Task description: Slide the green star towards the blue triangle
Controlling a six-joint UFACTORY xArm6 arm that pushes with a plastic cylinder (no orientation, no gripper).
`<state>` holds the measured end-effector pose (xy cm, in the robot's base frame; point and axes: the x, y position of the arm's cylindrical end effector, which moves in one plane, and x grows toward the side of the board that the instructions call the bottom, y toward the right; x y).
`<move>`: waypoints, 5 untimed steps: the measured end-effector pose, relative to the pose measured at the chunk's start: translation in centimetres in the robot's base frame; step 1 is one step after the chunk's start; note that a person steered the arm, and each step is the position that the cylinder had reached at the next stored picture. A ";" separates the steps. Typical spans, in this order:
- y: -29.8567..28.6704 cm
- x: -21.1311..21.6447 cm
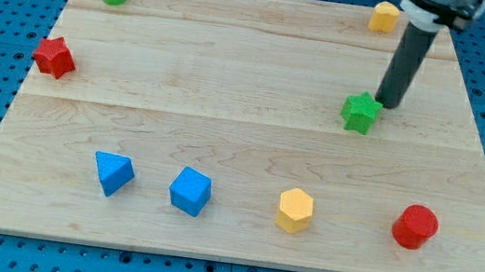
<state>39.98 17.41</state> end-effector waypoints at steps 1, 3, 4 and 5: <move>-10.6 3.0; -16.2 3.8; -12.2 5.4; -17.6 7.7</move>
